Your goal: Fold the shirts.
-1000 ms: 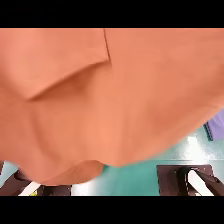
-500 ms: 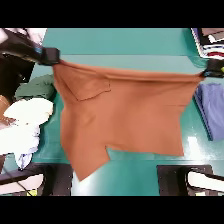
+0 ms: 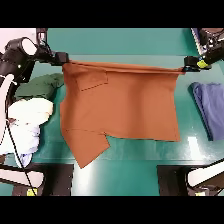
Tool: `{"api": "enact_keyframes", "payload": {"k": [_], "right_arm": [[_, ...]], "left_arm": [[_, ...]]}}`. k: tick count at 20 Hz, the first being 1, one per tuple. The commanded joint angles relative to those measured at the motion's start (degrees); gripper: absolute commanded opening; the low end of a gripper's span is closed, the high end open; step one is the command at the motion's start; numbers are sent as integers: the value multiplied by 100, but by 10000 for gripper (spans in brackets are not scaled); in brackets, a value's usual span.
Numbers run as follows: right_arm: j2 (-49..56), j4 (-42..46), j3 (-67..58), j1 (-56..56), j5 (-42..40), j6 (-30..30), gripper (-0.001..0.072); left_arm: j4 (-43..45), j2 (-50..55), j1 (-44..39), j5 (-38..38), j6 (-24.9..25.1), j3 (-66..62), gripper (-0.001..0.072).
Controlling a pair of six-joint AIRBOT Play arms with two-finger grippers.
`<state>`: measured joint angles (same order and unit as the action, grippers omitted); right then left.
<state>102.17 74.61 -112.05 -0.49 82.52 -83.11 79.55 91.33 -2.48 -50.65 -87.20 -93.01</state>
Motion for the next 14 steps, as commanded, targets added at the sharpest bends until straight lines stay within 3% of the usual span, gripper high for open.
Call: {"api": "enact_keyframes", "payload": {"k": [1, 3, 8, 10, 11, 12, 13, 14], "right_arm": [[157, 55, -212, 50, 262, -7, 16], [118, 66, -42, 173, 367, -7, 16], [-455, 238, 1517, 428, -146, -275, 17], [-728, 234, 2096, 487, -380, -289, 19], [-841, 179, 2297, 487, -413, -291, 108], [-914, 155, 2400, 470, -389, -291, 319], [-977, 151, 2430, 455, -289, -289, 369], [-1051, 138, 2428, 389, -129, -264, 370]], "left_arm": [[-317, 63, 170, -785, 772, 35, 24], [-586, 63, 170, -1239, 1145, 223, 23], [-658, 63, 168, -1399, 1062, 1207, 24], [-654, 63, 170, -1429, 809, 1464, 24], [-656, 61, 170, -1482, 721, 1493, 29], [-654, 42, 170, -1550, 708, 1493, 234], [-636, -11, 170, -1672, 706, 1475, 457], [-597, -136, 173, -1823, 697, 1469, 467]]}}
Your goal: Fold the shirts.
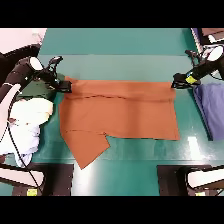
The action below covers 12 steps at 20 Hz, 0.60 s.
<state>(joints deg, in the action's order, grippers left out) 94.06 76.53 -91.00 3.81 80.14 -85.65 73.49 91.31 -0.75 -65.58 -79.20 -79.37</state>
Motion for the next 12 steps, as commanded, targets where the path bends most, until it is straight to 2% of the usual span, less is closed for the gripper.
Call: {"api": "enact_keyframes", "payload": {"k": [1, 3, 8, 12], "right_arm": [[-330, -52, 326, -76, 380, 105, 369], [-603, -57, 365, -238, 896, 227, 369], [-2090, -1517, 2033, -1029, 590, 525, 368], [-2879, -1906, 3075, -1488, 411, 627, 369]], "left_arm": [[111, -310, -2, -518, -142, 109, 466], [380, -798, -2, -734, -197, 345, 466], [520, -2623, -2, -750, -715, 2573, 467], [409, -3836, -2, -831, -1250, 4203, 466]]}}
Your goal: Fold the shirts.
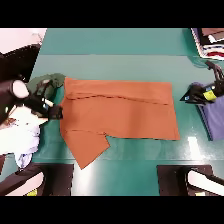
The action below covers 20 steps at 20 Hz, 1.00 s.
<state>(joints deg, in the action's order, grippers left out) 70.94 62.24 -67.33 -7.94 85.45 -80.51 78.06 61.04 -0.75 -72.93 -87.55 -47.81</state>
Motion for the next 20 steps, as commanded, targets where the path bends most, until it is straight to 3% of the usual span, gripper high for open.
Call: {"api": "enact_keyframes", "payload": {"k": [1, 10, 14, 15, 16, 17, 20], "right_arm": [[-730, -487, 896, -365, -175, 114, 368], [-1314, -575, 1314, -402, -409, 155, 368], [-1314, -743, 1314, -402, -426, 153, 368], [-1314, -774, 1314, -402, -435, 155, 368], [-1314, -758, 1314, -402, -426, 155, 368], [-1314, -651, 1314, -407, -398, 155, 368], [-1309, 361, 1338, -433, -133, 149, 368]], "left_arm": [[-175, -1056, -2, -111, -448, 1340, 466], [-1530, -1335, -4, 916, -542, 2538, 466], [-1928, -1335, -20, 1215, -354, 2791, 464], [-1974, -1335, -20, 1244, -354, 2791, 348], [-2013, -1335, -20, 1237, -352, 2791, 88], [-2020, -1335, -20, 1211, -337, 2774, 21], [-1982, -1338, -20, 804, -188, 2450, 22]]}}
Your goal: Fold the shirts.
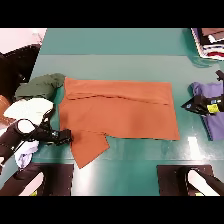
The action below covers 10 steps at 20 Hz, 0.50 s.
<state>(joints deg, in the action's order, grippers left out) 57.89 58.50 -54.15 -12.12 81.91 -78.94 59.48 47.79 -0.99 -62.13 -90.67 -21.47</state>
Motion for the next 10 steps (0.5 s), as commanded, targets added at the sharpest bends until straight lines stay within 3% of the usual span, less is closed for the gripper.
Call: {"api": "enact_keyframes", "payload": {"k": [1, 2, 4, 7, 8, 10], "right_arm": [[-7, 1141, 103, -39, 358, -22, 368], [-7, 1534, 286, -125, 511, -129, 375], [-2, 1928, 848, -424, 540, -262, 556], [140, 1696, 1679, -866, 256, -256, 539], [254, 1449, 1878, -911, 162, -181, 461], [551, 927, 2159, -872, -195, 17, 434]], "left_arm": [[-118, -13, 4, -391, 192, -332, 22], [-118, -13, 4, -452, 264, -457, 22], [-118, -13, 4, -428, 264, -680, 22], [-114, -13, 4, -302, 267, -916, 22], [-116, -13, 4, -273, 267, -933, 22], [-116, -13, 4, -282, 264, -938, 23]]}}
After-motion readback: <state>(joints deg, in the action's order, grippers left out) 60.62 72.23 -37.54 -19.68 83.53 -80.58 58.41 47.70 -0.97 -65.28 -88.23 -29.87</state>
